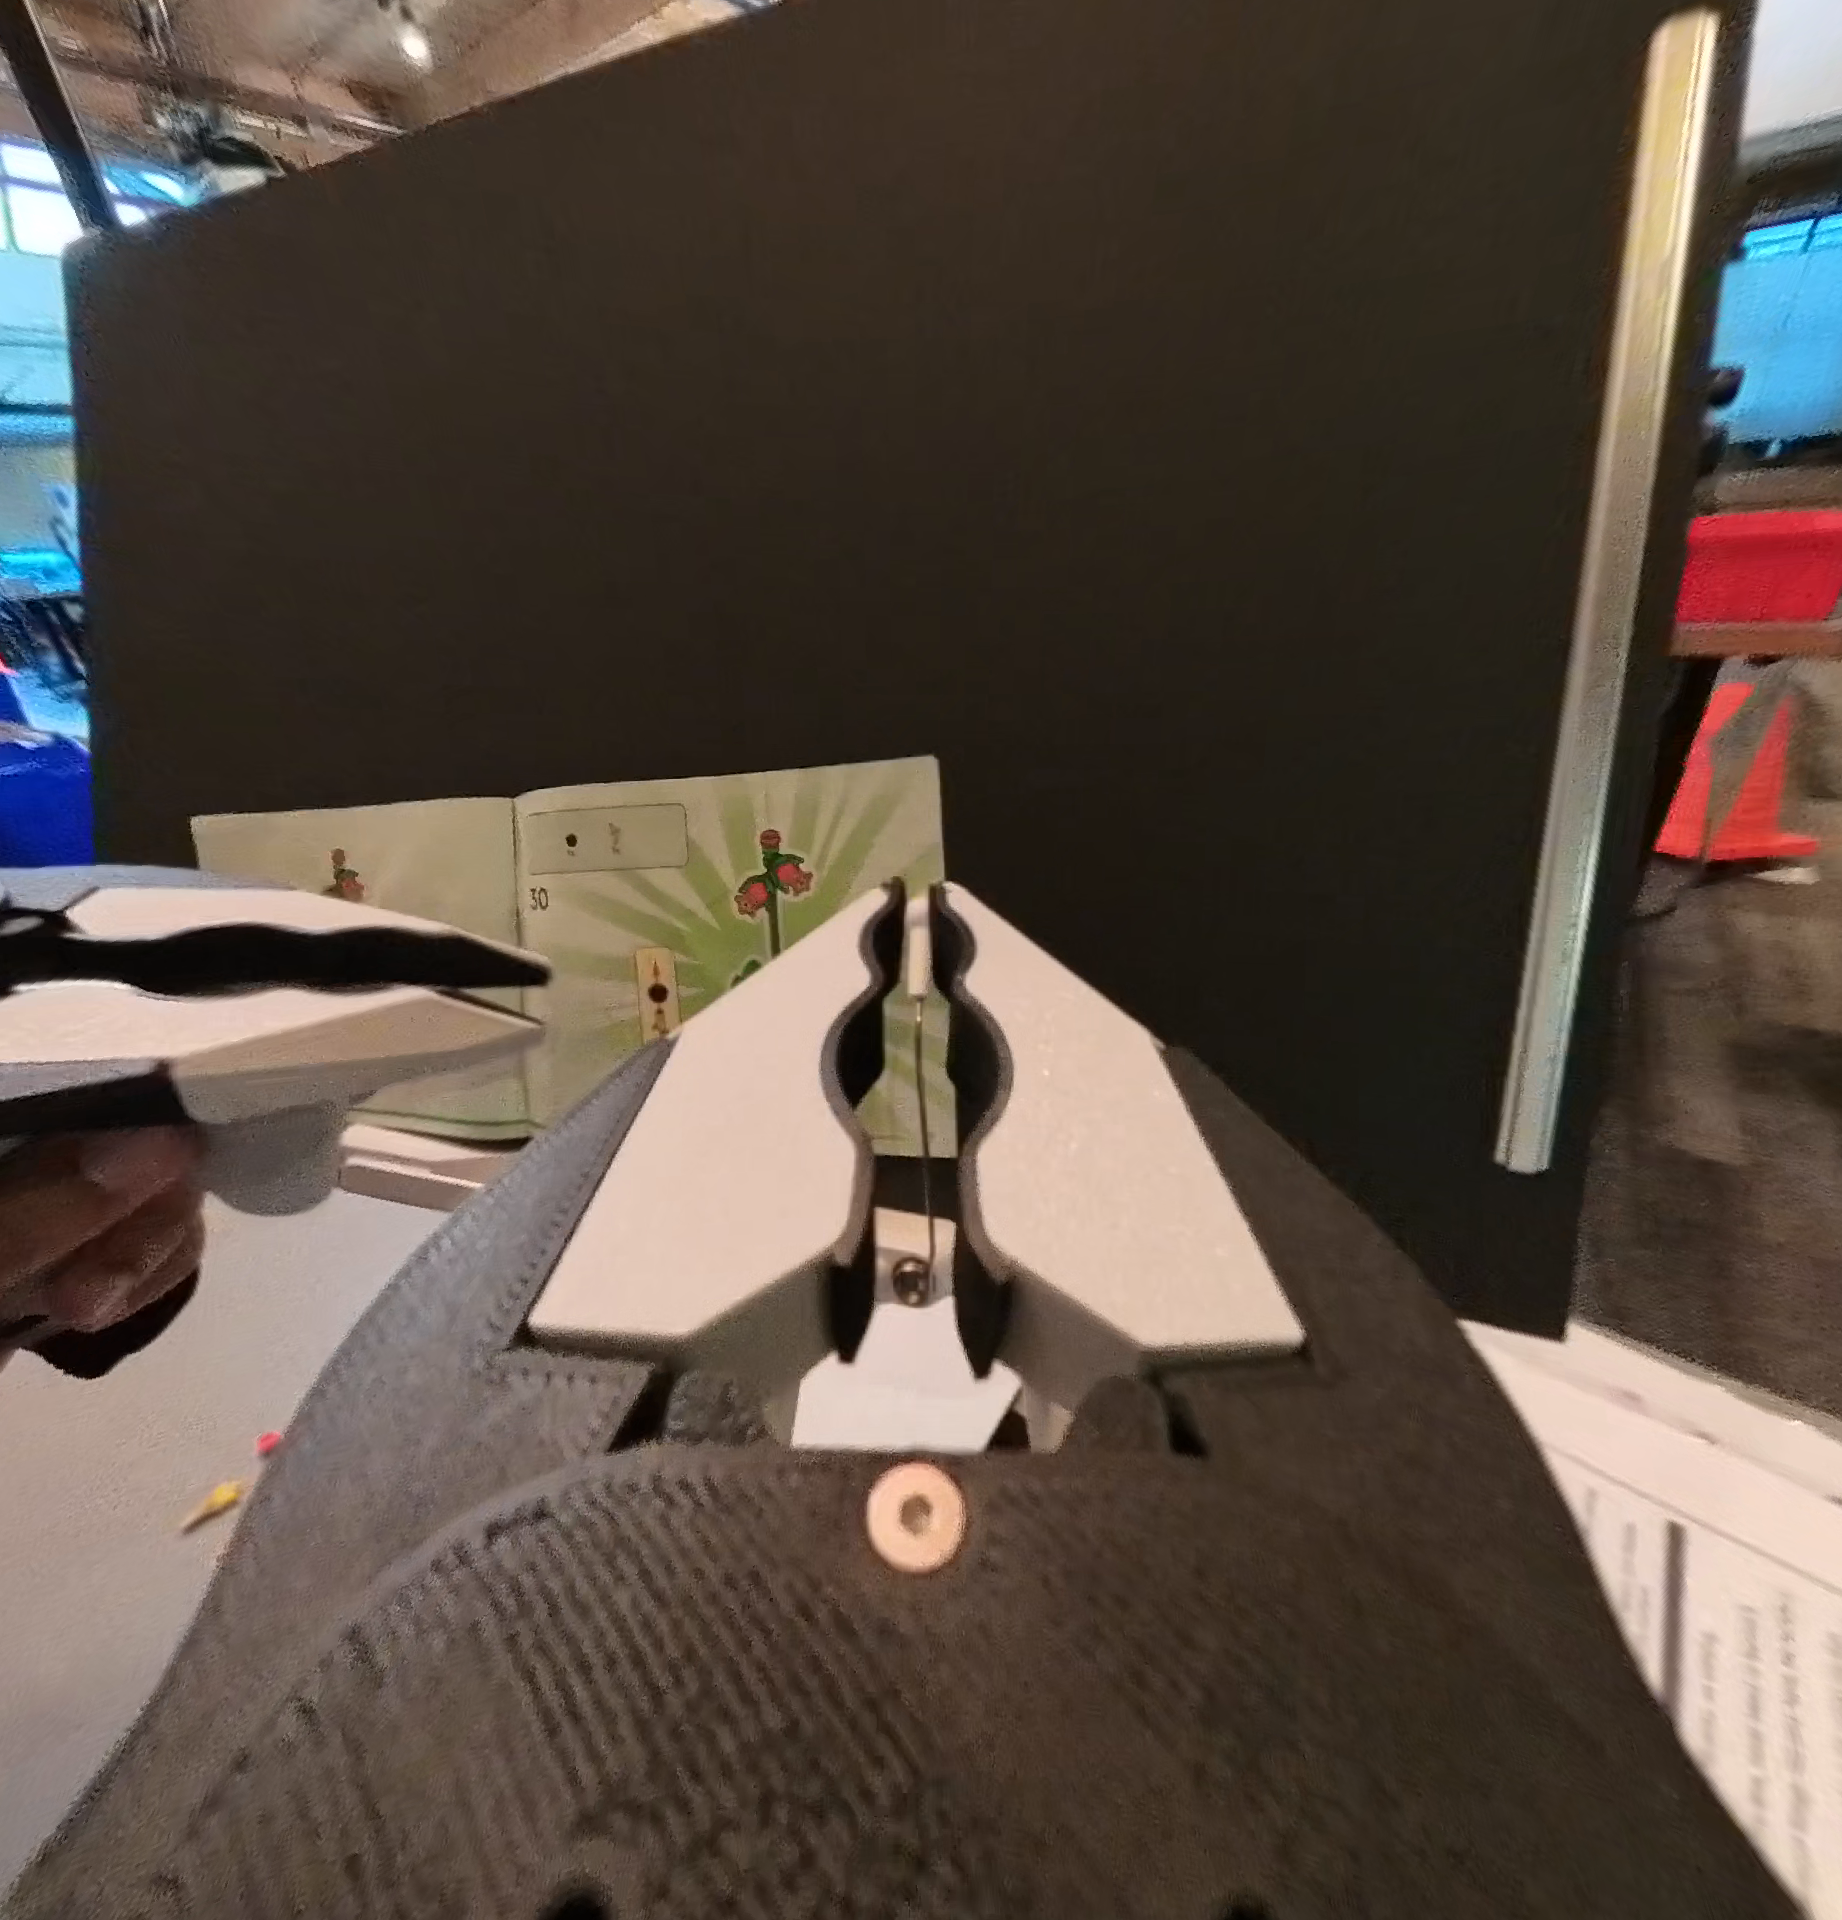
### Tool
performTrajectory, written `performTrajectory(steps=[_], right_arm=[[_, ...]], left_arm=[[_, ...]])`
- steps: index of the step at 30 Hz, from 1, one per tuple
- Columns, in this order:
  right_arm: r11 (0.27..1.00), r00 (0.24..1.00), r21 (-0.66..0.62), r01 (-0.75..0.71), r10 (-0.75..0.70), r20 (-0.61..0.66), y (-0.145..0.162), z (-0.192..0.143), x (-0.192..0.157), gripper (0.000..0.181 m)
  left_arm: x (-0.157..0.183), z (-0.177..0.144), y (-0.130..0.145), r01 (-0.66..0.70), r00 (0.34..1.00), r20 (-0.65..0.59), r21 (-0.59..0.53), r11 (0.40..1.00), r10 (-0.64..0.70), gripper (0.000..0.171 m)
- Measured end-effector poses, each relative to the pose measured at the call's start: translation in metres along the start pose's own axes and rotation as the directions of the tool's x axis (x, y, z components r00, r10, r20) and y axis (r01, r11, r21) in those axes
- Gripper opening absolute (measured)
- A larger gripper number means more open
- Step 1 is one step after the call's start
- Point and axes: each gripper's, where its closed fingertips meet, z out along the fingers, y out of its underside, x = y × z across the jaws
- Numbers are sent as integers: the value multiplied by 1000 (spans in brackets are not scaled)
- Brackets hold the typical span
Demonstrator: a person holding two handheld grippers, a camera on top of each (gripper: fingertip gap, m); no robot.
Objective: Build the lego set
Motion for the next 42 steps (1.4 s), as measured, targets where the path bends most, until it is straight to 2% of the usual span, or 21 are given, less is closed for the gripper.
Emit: performTrajectory(steps=[5,7,11,13,15,16,19,23,27,31,36,42], right_arm=[[996,999,-74,-43,41,-23,16,7,5,21],[990,998,-132,-52,47,-41,30,12,8,36],[981,998,-187,-58,57,-13,51,24,1,41],[984,1000,-177,-16,12,-24,49,25,-1,29],[983,997,-181,37,-49,-60,49,24,2,4],[981,996,-183,63,-74,-58,48,24,1,0],[976,993,-194,97,-109,-55,49,24,0,0],[976,993,-190,102,-112,-42,49,23,0,0],[977,993,-182,112,-118,-21,48,21,-1,0],[962,980,-190,195,-201,-11,47,19,-3,0],[950,968,-198,242,-249,-14,49,20,-5,0],[951,971,-209,228,-236,-17,50,21,-4,1]], left_arm=[[-10,-37,-18,27,1000,11,75,997,-28,14],[-16,-52,-17,20,999,34,90,996,-23,16],[-30,-50,-14,11,998,66,66,998,-15,25],[-30,-37,-18,-15,998,61,22,1000,13,33],[-35,-24,-30,-69,993,94,3,998,69,56],[-38,-19,-38,-92,990,112,10,996,90,63],[-40,-3,-57,-134,984,118,30,990,130,64],[-30,15,-44,-193,975,99,-58,979,198,59],[-21,19,-35,-200,975,84,-53,978,204,57],[-15,24,-31,-215,973,77,-67,974,220,55],[-16,24,-32,-272,952,126,-78,959,280,51],[-12,1,-42,-261,956,145,10,965,257,51]])
